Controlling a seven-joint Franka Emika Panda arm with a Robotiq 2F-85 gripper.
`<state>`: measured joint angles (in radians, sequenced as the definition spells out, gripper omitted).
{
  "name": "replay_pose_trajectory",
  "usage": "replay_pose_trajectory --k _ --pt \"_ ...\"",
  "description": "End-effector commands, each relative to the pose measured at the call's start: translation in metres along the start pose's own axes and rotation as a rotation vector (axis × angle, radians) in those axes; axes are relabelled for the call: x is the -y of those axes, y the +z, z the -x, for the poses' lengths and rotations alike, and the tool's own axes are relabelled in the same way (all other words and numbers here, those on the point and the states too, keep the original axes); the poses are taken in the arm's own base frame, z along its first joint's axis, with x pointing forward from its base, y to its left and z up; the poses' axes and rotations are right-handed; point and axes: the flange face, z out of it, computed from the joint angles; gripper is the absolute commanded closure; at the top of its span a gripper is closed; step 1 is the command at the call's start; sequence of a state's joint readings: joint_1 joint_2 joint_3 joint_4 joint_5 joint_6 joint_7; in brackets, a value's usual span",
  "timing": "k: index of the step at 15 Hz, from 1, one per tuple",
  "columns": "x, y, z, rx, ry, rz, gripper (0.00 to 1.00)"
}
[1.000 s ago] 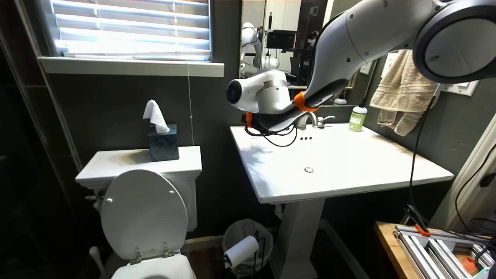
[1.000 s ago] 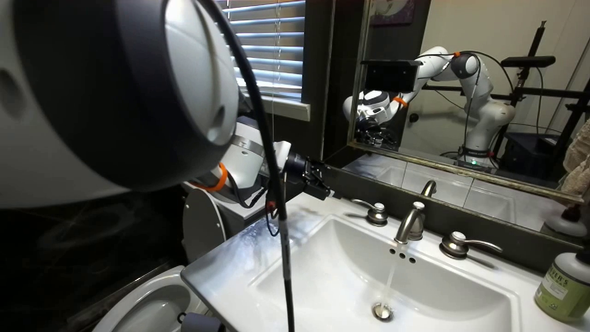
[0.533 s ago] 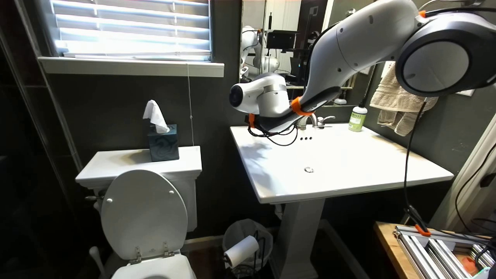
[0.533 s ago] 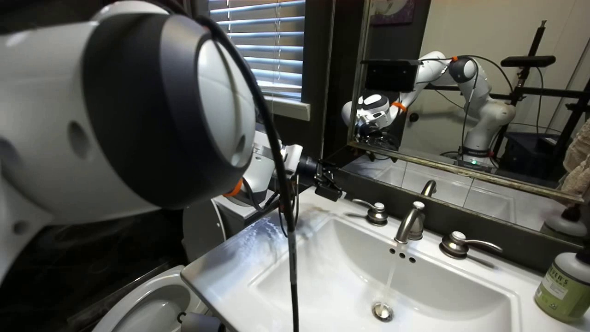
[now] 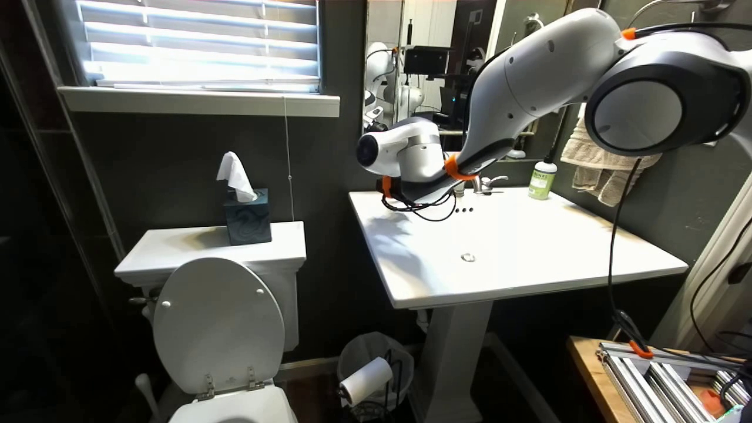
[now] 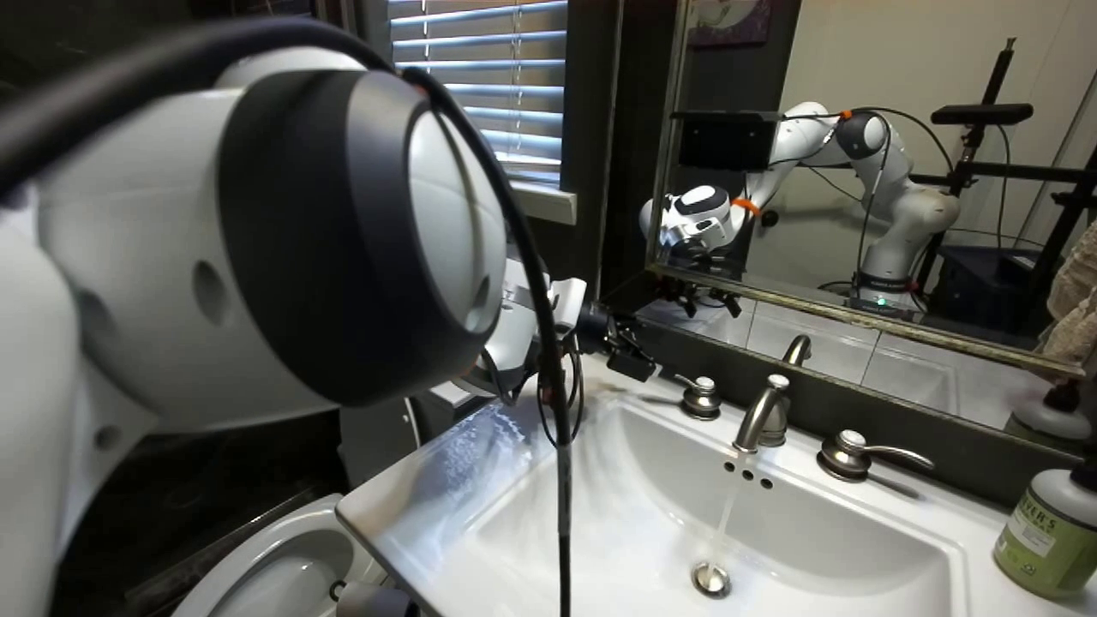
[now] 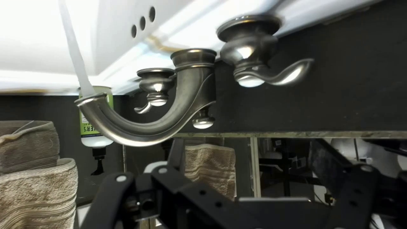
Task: Turn off the water
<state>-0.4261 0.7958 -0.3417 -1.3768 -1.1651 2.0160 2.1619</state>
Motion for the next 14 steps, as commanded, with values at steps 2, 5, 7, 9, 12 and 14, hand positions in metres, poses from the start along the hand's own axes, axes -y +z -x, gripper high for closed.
replay_pose_trajectory --k 2,5,7,9,12,14 --pt "0.002 0.001 0.001 0.015 -0.004 -0.015 0.0" --pt "0.003 -0.001 0.003 0.019 -0.006 -0.019 0.0" --pt "0.007 0.002 0.006 0.017 -0.024 -0.044 0.0" --pt "0.009 0.007 0.012 0.029 -0.063 -0.068 0.0" --pt "0.013 0.015 0.022 0.053 -0.102 -0.111 0.0" --pt "0.016 0.021 0.026 0.065 -0.111 -0.132 0.0"
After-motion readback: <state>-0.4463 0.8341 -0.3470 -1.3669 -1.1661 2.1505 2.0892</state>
